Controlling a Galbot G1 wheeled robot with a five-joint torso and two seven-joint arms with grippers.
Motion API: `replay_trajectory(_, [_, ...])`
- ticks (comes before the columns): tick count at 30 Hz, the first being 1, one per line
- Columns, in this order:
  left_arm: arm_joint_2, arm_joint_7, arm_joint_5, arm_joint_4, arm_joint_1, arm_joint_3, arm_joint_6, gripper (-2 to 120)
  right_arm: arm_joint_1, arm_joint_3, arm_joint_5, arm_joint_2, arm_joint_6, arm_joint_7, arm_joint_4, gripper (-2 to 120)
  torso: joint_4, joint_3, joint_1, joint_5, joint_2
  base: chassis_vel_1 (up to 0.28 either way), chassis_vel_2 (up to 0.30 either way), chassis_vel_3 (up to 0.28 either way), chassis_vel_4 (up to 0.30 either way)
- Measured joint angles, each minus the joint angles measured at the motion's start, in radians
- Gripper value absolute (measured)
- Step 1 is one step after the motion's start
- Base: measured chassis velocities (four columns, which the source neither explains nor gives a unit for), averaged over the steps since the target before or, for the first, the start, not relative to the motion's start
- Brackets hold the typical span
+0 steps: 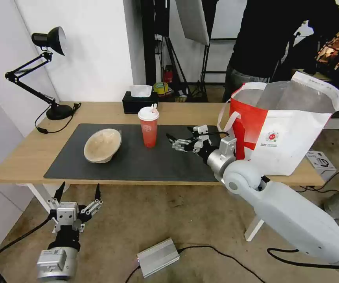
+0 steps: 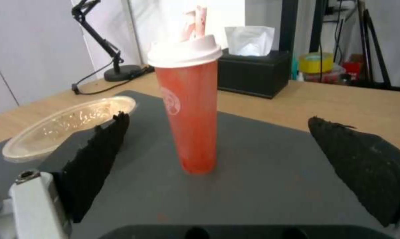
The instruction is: Pick up the trash from the table and place it into the takeout bag.
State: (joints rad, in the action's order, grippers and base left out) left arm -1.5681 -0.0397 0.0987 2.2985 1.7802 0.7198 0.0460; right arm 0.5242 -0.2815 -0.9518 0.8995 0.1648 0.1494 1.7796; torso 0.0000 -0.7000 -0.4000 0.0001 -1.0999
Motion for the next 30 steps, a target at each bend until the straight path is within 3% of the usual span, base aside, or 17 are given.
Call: replay_trajectory(30, [0.002,0.001,-0.005,-0.011,-0.005,0.008,0.0,100,-0.087,-0.074,0.019,0.11,-0.043,-0.04,-0.206,100,0.0,0.0,0.0,-0.0001,0.0,0.0,0.0,0.0,0.0])
